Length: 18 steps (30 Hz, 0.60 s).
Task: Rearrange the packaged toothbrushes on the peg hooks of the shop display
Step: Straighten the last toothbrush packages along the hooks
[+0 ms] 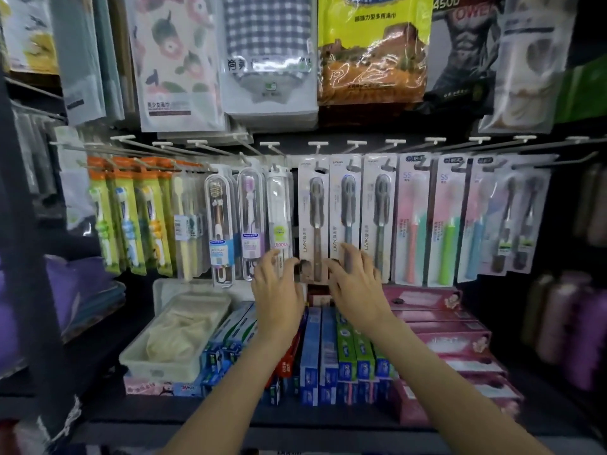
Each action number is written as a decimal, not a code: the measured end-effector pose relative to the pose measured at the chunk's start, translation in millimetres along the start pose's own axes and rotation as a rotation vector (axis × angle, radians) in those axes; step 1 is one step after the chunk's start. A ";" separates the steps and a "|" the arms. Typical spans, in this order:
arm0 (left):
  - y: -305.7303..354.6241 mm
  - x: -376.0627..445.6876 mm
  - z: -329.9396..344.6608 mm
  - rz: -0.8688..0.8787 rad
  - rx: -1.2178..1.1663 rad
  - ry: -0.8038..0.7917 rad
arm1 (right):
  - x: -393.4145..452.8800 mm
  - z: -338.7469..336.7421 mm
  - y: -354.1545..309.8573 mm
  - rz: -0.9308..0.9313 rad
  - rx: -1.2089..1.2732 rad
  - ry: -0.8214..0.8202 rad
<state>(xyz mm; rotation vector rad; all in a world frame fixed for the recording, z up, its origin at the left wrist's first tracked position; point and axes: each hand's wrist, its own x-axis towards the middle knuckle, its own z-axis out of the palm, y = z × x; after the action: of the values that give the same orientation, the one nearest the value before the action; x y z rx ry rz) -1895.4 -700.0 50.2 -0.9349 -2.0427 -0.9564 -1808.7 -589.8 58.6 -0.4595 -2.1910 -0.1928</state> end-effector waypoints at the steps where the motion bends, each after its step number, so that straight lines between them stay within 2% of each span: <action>1: 7.5 2.4 0.1 0.019 -0.003 0.030 | -2.2 -4.9 7.8 0.018 -0.007 0.016; 6: 62.3 13.5 14.6 0.183 -0.056 0.051 | -10.1 -32.6 60.1 0.125 0.008 0.099; 10: 115.7 21.7 39.5 0.342 -0.055 0.055 | -15.5 -49.8 119.0 0.287 0.042 0.168; 14: 168.5 32.2 69.2 0.582 0.000 0.083 | -13.1 -65.4 188.9 0.550 0.255 0.224; 18: 215.2 50.3 88.7 0.742 0.140 0.102 | 12.3 -82.5 239.0 0.688 0.464 0.225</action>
<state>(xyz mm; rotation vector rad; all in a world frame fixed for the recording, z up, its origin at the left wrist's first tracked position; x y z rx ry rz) -1769.3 -509.9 118.2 -1.3858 -1.4588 -0.4365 -1661.7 -391.1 113.3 -0.8381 -1.6706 0.5940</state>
